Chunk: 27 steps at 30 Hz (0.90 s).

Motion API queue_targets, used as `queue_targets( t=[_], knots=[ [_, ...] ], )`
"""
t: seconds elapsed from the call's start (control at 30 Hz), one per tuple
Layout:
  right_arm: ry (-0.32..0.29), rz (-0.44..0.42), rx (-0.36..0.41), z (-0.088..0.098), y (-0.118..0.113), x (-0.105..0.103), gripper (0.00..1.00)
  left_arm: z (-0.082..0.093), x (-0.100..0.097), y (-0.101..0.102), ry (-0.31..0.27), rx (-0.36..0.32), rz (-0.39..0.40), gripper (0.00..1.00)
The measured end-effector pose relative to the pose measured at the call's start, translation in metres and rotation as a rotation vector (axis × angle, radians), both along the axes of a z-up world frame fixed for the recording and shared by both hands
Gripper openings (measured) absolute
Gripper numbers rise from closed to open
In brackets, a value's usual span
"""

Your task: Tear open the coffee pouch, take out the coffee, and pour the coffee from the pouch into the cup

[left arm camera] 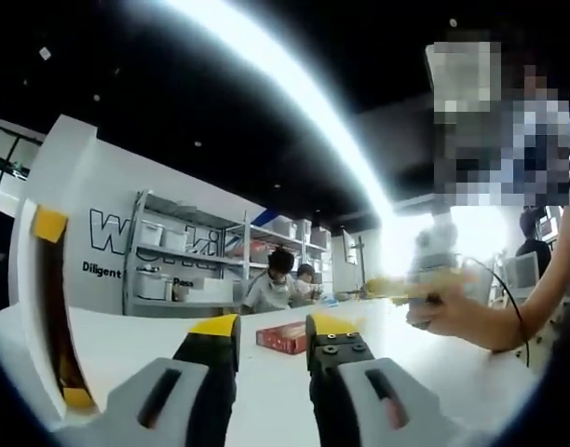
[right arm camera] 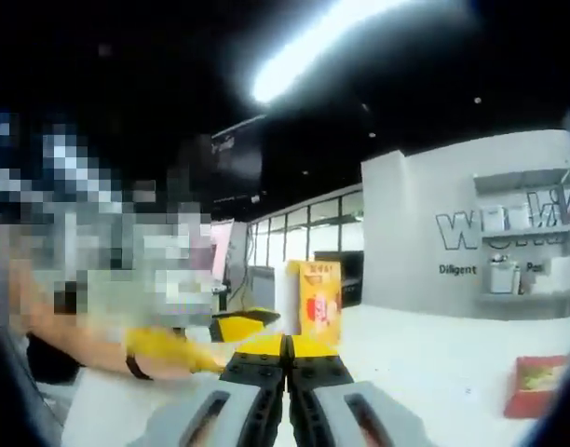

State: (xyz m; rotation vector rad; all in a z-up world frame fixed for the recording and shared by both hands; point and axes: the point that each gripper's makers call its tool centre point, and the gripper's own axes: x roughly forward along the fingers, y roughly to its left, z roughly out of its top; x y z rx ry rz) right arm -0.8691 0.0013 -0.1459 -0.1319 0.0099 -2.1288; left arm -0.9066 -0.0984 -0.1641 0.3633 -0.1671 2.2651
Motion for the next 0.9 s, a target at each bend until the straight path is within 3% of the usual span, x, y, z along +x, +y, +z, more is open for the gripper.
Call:
queue_targets(
  t=[0.03, 0.1, 0.17, 0.23, 0.33, 0.4, 0.43, 0.5, 0.57, 0.7, 0.77, 0.83, 0.9],
  knots=[
    [-0.025, -0.035, 0.045, -0.016, 0.004, -0.011, 0.0, 0.0, 0.0, 0.0, 0.0, 0.001, -0.001, 0.3],
    [-0.041, -0.045, 0.043, -0.021, 0.01, -0.017, 0.0, -0.002, -0.001, 0.001, -0.004, -0.002, -0.002, 0.3],
    [-0.017, -0.038, -0.006, 0.0, 0.014, -0.009, 0.0, -0.003, -0.001, 0.002, -0.005, -0.005, -0.002, 0.3],
    [0.067, -0.048, -0.015, 0.018, 0.014, 0.001, 0.0, -0.002, -0.001, 0.002, -0.003, -0.007, -0.001, 0.3],
    [0.016, -0.021, 0.001, 0.002, 0.007, -0.006, 0.0, -0.001, 0.0, 0.003, 0.006, -0.014, 0.0, 0.3],
    [-0.077, 0.005, 0.018, -0.022, 0.0, -0.012, 0.0, -0.003, 0.0, 0.005, 0.004, -0.022, -0.002, 0.3],
    [-0.087, 0.02, 0.0, -0.02, -0.004, -0.009, 0.0, -0.004, 0.0, 0.005, 0.002, -0.024, -0.001, 0.3],
    [-0.012, 0.034, -0.001, -0.001, -0.005, 0.004, 0.0, -0.005, 0.0, 0.006, 0.002, -0.029, -0.001, 0.3],
    [0.023, 0.039, -0.078, 0.021, 0.0, 0.013, 0.0, -0.003, 0.0, 0.005, 0.007, -0.027, 0.0, 0.3],
    [-0.078, -0.025, 0.028, -0.024, 0.008, -0.017, 0.0, -0.003, -0.001, 0.005, 0.006, -0.027, 0.0, 0.29],
    [-0.046, -0.031, -0.01, -0.007, 0.013, -0.014, 0.0, -0.004, -0.002, 0.005, 0.001, -0.028, 0.001, 0.29],
    [0.069, -0.06, -0.038, 0.023, 0.019, -0.001, 0.0, -0.004, -0.001, 0.005, 0.005, -0.031, 0.002, 0.29],
    [0.042, -0.014, -0.072, 0.024, 0.015, 0.005, 0.0, -0.002, -0.001, 0.004, 0.009, -0.027, 0.001, 0.29]
  ],
)
